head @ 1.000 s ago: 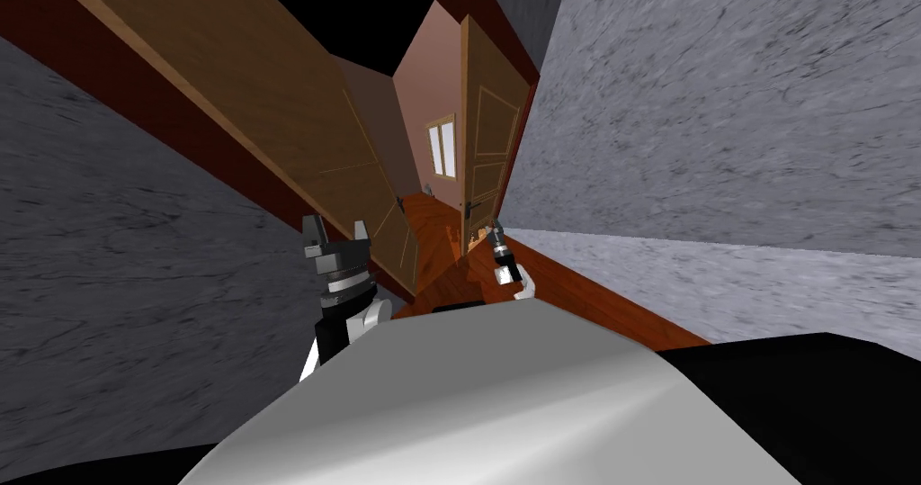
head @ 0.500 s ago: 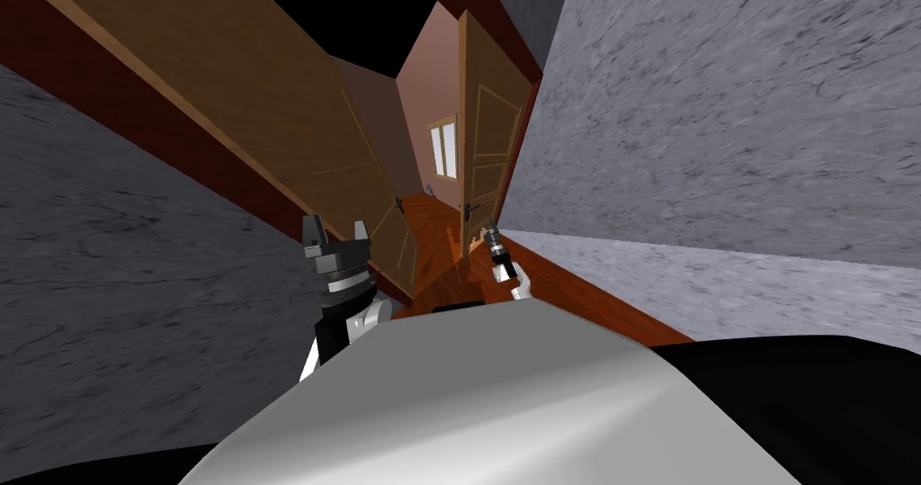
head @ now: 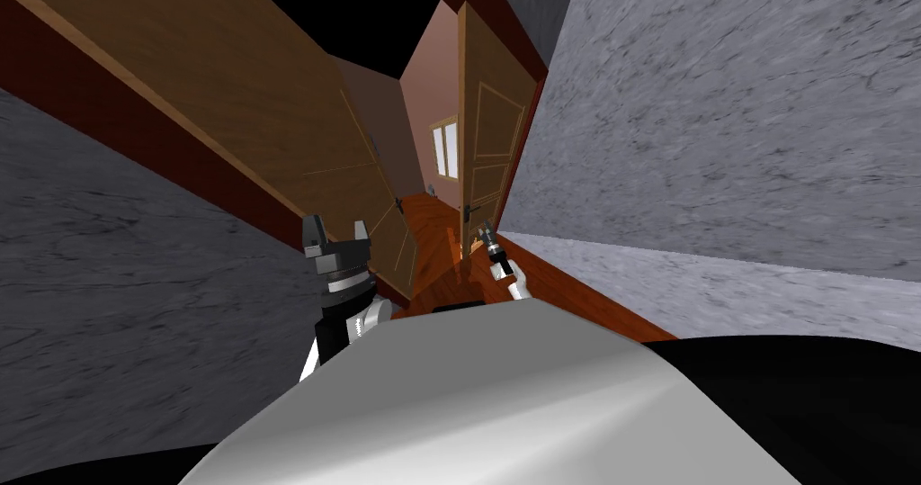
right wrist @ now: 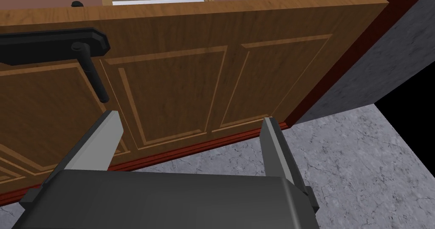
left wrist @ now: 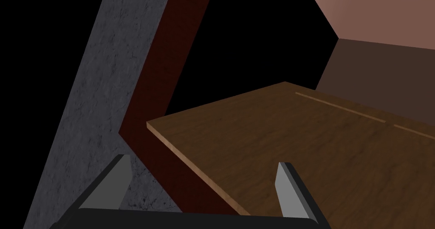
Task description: Push the door open
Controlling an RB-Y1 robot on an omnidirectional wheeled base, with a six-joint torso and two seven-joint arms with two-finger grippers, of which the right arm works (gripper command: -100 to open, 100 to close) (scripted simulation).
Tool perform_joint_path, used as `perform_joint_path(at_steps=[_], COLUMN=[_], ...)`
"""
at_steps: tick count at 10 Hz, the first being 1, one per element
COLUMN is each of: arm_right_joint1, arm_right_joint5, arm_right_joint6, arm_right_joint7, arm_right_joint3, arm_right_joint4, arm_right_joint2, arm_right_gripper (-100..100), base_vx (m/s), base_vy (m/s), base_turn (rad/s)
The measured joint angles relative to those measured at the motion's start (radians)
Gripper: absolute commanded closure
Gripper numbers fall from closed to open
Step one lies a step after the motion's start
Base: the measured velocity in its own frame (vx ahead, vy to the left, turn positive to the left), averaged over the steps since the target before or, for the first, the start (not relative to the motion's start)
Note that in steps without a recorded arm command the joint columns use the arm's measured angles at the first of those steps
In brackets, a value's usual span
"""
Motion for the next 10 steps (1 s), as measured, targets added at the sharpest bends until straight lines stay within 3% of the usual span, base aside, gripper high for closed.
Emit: perform_joint_path(at_steps=[3,10], arm_right_joint1=[-0.036,-0.162], arm_right_joint5=[0.014,0.056], arm_right_joint6=[-0.003,-0.028], arm_right_joint7=[-0.019,-0.081], arm_right_joint3=[0.01,0.036], arm_right_joint4=[0.064,0.283], arm_right_joint2=[-0.004,-0.022], arm_right_gripper=[-100,-100], base_vx=[0.057,0.076], base_vy=[-0.077,-0.117], base_turn=[0.042,0.063])
